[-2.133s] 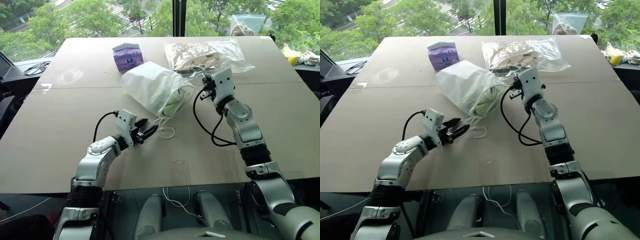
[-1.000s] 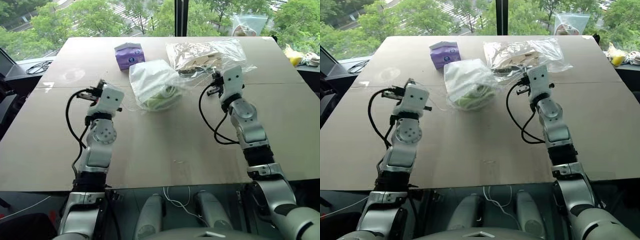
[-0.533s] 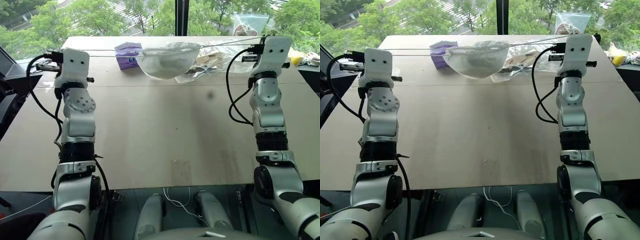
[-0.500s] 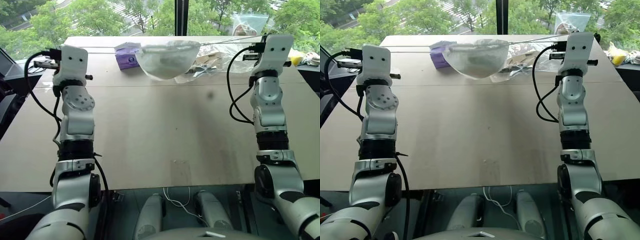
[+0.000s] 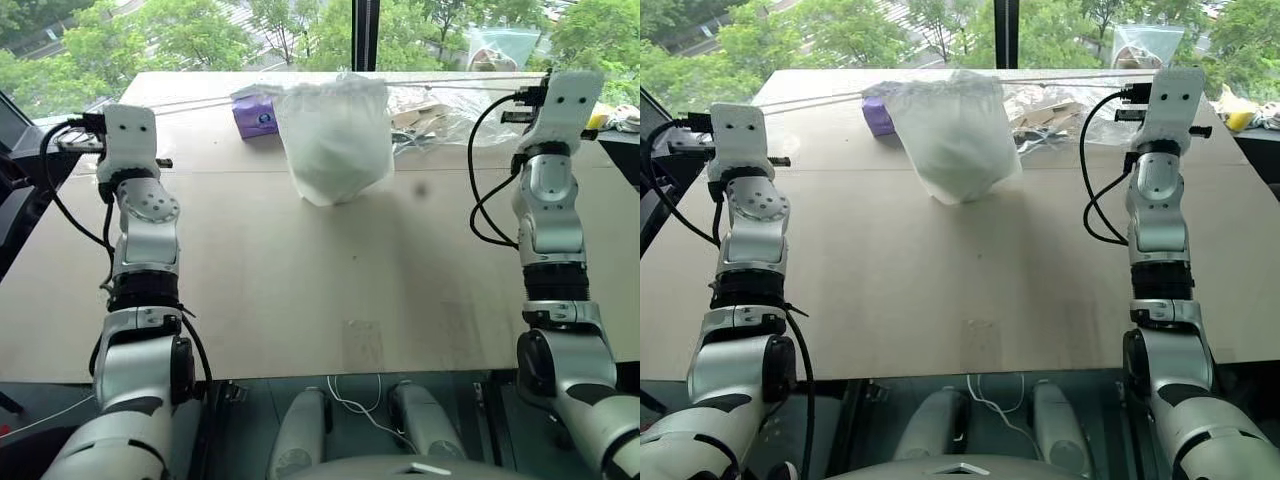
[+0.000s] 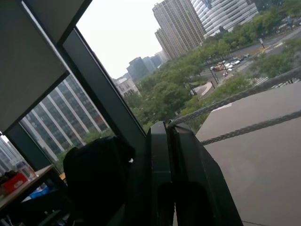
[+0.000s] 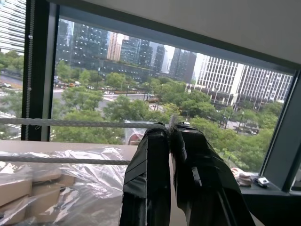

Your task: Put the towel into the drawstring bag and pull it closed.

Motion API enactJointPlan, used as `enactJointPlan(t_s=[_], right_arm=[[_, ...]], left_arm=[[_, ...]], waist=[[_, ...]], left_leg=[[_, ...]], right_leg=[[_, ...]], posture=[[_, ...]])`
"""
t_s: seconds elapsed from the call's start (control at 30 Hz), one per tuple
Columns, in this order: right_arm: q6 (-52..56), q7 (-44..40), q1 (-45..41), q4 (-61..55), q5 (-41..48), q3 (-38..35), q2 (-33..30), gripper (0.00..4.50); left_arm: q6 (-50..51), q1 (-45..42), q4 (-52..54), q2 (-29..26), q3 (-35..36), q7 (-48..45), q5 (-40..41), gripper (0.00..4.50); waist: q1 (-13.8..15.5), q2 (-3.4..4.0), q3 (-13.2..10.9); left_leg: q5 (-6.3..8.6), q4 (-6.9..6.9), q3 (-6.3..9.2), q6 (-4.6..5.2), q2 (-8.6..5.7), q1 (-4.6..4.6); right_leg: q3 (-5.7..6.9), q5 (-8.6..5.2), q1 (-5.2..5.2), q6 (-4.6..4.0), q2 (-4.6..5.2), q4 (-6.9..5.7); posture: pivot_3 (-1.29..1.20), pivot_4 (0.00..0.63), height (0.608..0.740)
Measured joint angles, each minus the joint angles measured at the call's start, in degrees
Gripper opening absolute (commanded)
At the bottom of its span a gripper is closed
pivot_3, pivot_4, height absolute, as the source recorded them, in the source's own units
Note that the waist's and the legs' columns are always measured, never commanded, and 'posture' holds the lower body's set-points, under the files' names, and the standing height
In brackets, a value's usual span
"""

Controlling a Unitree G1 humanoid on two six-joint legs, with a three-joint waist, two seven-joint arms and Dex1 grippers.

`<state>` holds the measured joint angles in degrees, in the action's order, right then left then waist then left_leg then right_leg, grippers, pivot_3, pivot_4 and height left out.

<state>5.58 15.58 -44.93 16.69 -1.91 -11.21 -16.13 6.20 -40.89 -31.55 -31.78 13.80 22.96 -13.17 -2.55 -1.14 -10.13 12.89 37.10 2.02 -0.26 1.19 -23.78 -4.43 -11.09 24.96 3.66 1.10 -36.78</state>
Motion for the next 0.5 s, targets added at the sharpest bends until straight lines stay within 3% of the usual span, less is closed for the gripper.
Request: enactJointPlan(t_s=[0.33, 0.43, 0.5], right_arm=[[4.4, 12.6, 0.8, -2.1, 7.1, -6.4, 4.4, 0.00], [6.0, 11.6, 0.8, -1.9, 10.9, -6.8, 4.6, 0.00], [7.4, 5.4, 0.9, -1.6, 14.2, -7.3, 3.3, 0.00]], left_arm=[[4.1, 1.8, 3.8, 0.2, 1.3, 3.9, 2.2, 0.04], [4.1, 1.7, 3.5, 0.2, 1.3, 3.8, 3.8, 0.04], [2.2, 1.5, 2.3, 0.4, 1.6, 0.3, 6.3, 0.04]], waist=[[0.1, -0.01, 0.0], [0.0, -0.01, 0.0], [0.0, 0.00, 0.0]], left_leg=[[0.00, 0.07, 0.00, 0.00, 0.00, 0.02], [0.00, 0.06, -0.01, 0.00, 0.00, 0.02], [0.00, 0.06, -0.01, 0.00, 0.00, 0.02]], right_leg=[[0.00, 0.00, -0.02, 0.00, -0.02, -0.03], [-0.01, 0.00, -0.02, 0.00, -0.02, -0.02], [0.00, 0.00, -0.02, 0.00, -0.03, 0.00]], posture=[[0.00, 0.150, 0.740], [0.00, 0.150, 0.740], [0.00, 0.150, 0.740]])
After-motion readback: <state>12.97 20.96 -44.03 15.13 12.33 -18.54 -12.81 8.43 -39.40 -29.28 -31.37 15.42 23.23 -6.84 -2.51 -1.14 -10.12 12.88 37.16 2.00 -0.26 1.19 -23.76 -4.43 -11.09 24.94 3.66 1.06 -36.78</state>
